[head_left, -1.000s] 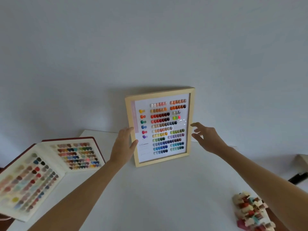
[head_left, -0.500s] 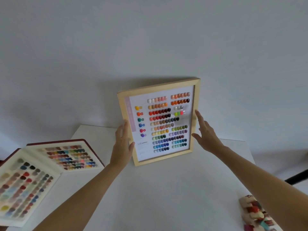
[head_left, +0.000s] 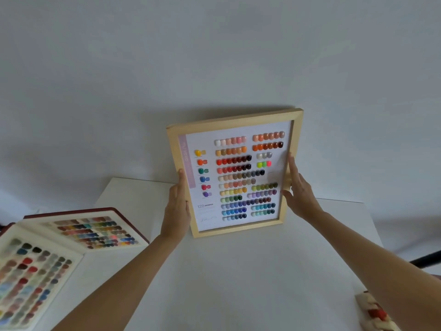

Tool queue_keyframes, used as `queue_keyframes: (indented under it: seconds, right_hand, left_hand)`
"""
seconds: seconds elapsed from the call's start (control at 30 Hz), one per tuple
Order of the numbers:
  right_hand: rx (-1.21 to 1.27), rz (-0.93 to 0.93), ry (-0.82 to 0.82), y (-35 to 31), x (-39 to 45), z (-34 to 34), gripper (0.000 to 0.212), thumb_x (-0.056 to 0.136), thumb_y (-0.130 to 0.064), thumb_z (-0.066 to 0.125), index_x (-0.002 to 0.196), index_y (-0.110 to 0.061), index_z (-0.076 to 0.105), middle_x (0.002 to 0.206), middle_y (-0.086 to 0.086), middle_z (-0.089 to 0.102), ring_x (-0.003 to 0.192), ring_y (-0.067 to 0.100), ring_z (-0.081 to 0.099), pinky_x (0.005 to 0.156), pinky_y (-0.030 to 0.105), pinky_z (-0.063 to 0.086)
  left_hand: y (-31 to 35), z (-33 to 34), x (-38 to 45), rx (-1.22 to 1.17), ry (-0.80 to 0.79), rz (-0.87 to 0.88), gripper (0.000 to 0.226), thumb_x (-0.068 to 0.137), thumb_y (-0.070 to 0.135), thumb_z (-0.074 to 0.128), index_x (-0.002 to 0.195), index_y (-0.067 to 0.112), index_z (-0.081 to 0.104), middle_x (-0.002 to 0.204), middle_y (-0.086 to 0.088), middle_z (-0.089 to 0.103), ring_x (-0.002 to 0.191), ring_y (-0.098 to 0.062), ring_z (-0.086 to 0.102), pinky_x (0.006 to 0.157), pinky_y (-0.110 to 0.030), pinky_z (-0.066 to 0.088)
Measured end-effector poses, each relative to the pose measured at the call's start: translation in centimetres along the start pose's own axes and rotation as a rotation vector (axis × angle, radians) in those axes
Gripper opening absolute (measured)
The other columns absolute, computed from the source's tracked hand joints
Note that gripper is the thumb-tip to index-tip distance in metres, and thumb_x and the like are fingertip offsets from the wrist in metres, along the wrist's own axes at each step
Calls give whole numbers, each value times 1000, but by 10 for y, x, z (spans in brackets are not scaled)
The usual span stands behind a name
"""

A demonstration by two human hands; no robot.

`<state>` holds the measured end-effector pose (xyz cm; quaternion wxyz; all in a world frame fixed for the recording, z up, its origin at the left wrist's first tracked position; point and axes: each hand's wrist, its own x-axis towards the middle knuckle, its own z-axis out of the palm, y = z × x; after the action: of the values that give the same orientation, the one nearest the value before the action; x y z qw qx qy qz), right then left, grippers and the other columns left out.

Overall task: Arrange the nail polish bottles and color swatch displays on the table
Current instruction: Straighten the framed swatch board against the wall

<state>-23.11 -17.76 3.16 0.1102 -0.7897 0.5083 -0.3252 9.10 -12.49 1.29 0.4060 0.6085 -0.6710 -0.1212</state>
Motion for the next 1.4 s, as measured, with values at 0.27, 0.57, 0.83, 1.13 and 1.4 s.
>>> queue_keyframes:
  seconds: [0.27, 0.57, 0.83, 1.13, 1.4]
  right_hand:
    - [-31, 52, 31, 10, -8, 18, 100, 85, 0, 64, 148, -25, -10, 114, 23, 49, 83, 30, 60, 69, 44, 58]
    - [-52, 73, 97, 16, -10, 22, 102, 84, -1, 64, 147, -29, -12, 112, 22, 48, 81, 20, 55, 68, 35, 55]
    - [-53, 90, 96, 24, 1, 19, 99, 85, 2, 61, 147, -28, -10, 111, 21, 48, 81, 23, 56, 69, 41, 57]
    - [-72, 119, 83, 21, 0, 17, 97, 87, 0, 61, 147, -30, -9, 113, 22, 47, 79, 24, 58, 68, 42, 57]
    - [-143, 185, 24, 7, -23, -7, 95, 84, -7, 68, 147, -29, 1, 142, 23, 31, 90, 31, 61, 80, 48, 56]
  left_hand:
    - [-14, 2, 36, -23, -1, 12, 80, 89, 31, 44, 146, 44, -11, 128, -6, 40, 112, -4, 48, 68, -10, 50]
    - [-24, 13, 72, 5, -21, 64, 100, 90, 2, 56, 143, 49, -15, 128, -11, 41, 111, -4, 46, 74, -21, 51]
    - [-28, 21, 79, 7, -30, 62, 99, 89, 6, 58, 145, 46, -13, 129, -10, 41, 111, -3, 46, 75, -18, 48]
    - [-26, 18, 76, 31, -43, 65, 100, 89, 6, 58, 144, 47, -14, 127, -11, 42, 107, -3, 48, 74, -15, 47]
    - [-6, 14, 60, 59, 19, 123, 95, 84, -4, 61, 151, 25, 0, 154, -17, 10, 141, -29, 30, 82, -42, 58]
